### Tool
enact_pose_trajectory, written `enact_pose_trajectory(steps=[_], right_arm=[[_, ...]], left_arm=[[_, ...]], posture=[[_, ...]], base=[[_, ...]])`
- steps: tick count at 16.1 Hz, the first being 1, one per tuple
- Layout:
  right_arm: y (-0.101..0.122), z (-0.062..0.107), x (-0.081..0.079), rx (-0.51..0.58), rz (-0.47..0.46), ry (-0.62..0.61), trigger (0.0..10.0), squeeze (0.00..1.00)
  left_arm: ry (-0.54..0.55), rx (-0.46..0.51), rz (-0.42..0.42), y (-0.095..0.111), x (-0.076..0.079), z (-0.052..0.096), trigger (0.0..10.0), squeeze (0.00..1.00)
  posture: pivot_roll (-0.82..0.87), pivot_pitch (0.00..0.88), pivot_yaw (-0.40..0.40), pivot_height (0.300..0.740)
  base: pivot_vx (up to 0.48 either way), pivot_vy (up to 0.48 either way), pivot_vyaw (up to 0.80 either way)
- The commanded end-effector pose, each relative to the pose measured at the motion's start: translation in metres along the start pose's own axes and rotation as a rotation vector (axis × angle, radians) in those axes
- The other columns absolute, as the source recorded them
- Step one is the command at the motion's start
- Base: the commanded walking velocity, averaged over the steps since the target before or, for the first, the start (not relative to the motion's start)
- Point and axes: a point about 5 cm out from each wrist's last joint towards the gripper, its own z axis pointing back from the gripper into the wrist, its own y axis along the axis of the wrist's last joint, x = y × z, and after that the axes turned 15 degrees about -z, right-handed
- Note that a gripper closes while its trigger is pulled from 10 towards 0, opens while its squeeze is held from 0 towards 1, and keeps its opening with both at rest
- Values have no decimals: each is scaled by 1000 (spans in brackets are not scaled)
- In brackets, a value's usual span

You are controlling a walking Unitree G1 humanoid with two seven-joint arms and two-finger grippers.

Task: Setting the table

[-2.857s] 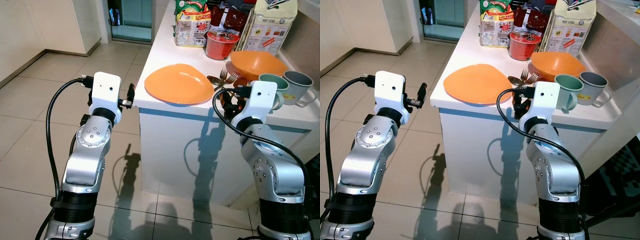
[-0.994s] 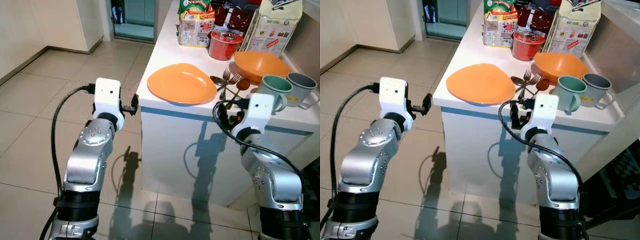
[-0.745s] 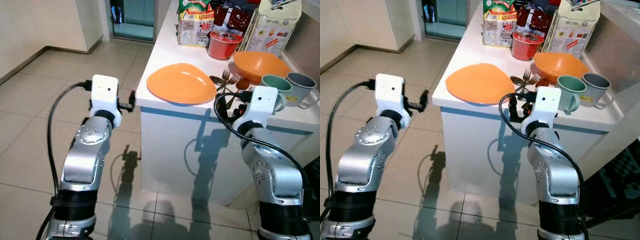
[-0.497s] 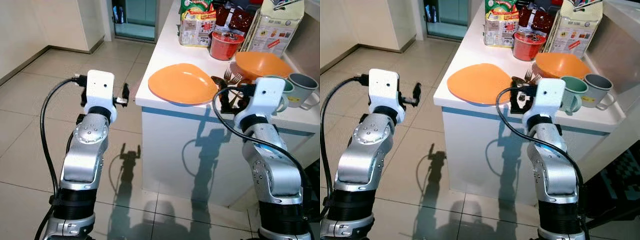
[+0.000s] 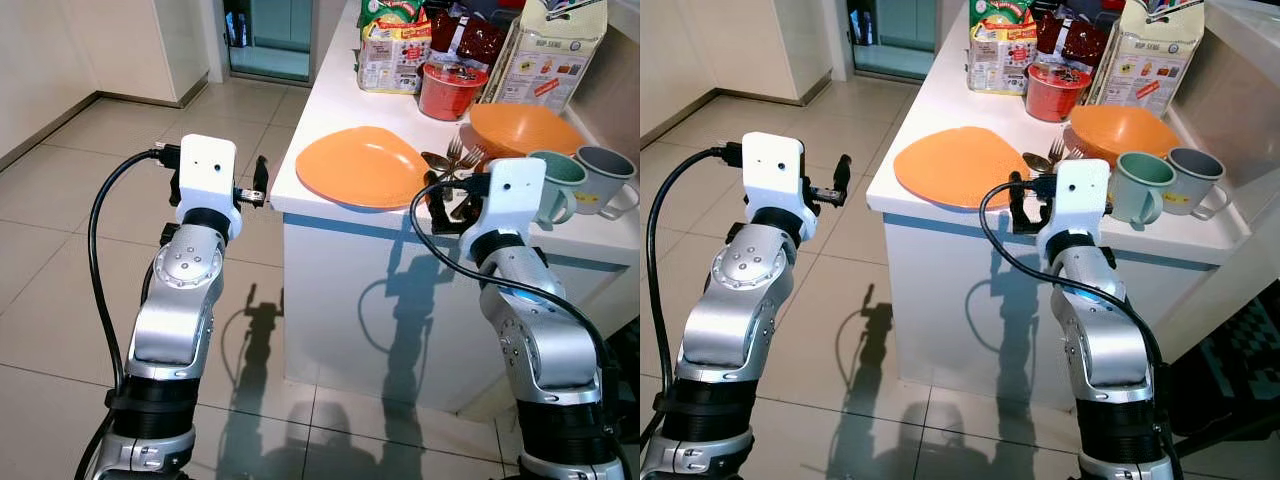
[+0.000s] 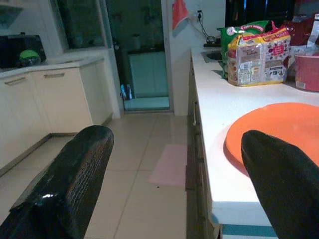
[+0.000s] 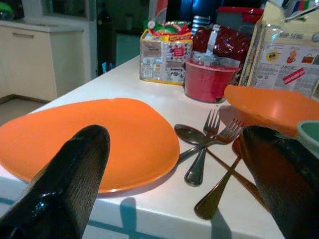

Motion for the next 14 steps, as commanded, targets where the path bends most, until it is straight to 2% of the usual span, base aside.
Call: enact_pose_trajectory(steps=[1, 4, 7, 9, 14], right_arm=[[-5, 0, 2, -43, 11, -5, 10000, 0], [-9, 1, 0, -73, 7, 4, 10000, 0], [-11, 1, -2, -83, -10, 19, 10000, 0], [-11, 1, -2, -91, -11, 26, 10000, 0], [-15, 0, -8, -116, 5, 70, 10000, 0]], left_arm=[[-20, 10, -15, 1, 4, -1, 10000, 0], [-35, 15, 0, 1, 4, 0, 10000, 0], [-45, 23, 15, 1, 4, 1, 10000, 0], [-48, 32, 22, 2, 3, 1, 10000, 0], [-43, 43, 19, 3, 1, 1, 10000, 0]], posture=[[2, 0, -48, 740], [6, 0, -52, 740], [6, 0, -52, 740], [11, 0, -56, 740], [17, 0, -65, 740]], base=[[0, 0, 0], [0, 0, 0], [269, 0, 0], [334, 0, -738], [376, 0, 0]])
